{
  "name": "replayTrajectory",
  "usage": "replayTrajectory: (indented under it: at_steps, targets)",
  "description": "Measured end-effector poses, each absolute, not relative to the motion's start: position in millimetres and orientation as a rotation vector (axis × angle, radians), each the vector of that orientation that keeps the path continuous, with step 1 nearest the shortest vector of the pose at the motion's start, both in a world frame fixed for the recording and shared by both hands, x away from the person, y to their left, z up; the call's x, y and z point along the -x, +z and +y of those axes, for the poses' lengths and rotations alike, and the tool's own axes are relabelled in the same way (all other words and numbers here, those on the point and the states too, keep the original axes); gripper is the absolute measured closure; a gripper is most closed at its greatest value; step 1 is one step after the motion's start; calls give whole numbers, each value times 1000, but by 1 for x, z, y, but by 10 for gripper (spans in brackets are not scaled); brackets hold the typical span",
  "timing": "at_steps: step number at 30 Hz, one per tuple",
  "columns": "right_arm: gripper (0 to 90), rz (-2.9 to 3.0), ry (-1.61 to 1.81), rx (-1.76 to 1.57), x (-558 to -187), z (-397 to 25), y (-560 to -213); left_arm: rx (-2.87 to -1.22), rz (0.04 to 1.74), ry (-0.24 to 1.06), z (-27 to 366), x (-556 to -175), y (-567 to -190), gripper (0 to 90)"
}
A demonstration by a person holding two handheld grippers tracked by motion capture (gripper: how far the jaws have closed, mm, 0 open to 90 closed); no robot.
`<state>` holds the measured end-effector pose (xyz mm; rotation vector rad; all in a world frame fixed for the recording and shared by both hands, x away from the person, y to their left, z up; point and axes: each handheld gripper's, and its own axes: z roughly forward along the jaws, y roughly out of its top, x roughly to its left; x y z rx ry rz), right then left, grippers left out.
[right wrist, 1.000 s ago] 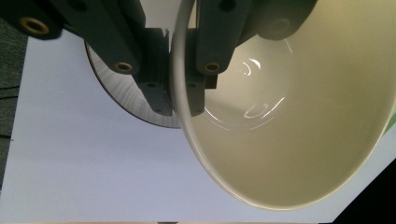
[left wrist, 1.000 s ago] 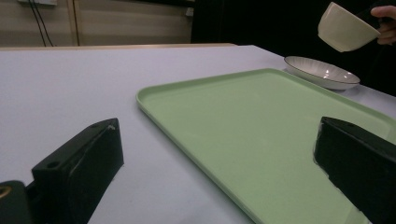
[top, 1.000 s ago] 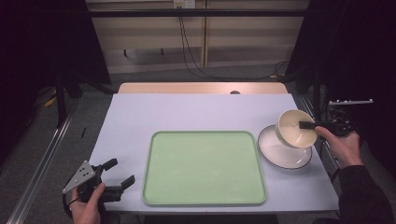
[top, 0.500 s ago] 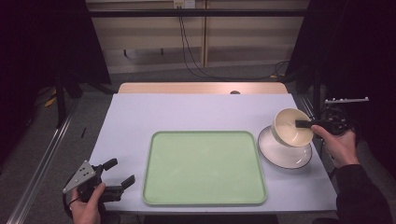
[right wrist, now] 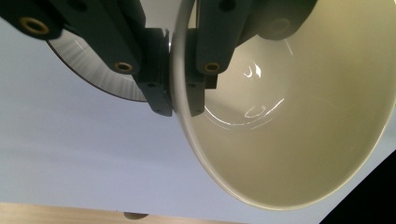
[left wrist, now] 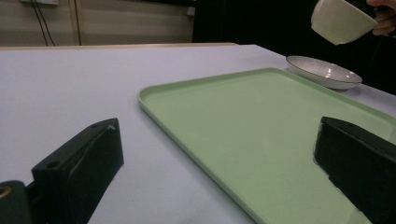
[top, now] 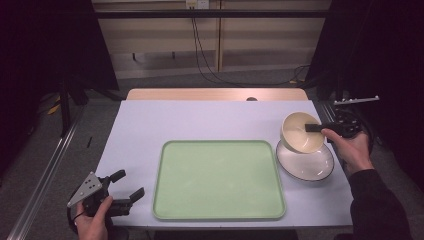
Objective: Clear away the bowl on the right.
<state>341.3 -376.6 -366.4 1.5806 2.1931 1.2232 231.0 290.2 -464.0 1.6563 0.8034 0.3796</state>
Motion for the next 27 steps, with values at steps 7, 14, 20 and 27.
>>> replayTrajectory:
  at_steps: [7,14,20,27]
  targets:
    - [840,2208,1240,-1567,-350,-363,-364,-1644,808,374,289,-231,-464,15]
    - [840,2236,1245,-1559,-357,-352,-364,-1653,804,379,290,-231,-464,15]
    - [840,2262,1251,-1547,-363,-342,-365,-1659,802,386,290,-232,-464,15]
    - [840,2294,1256,-1528,-370,-330,-368,-1661,801,387,290,-232,-464,15]
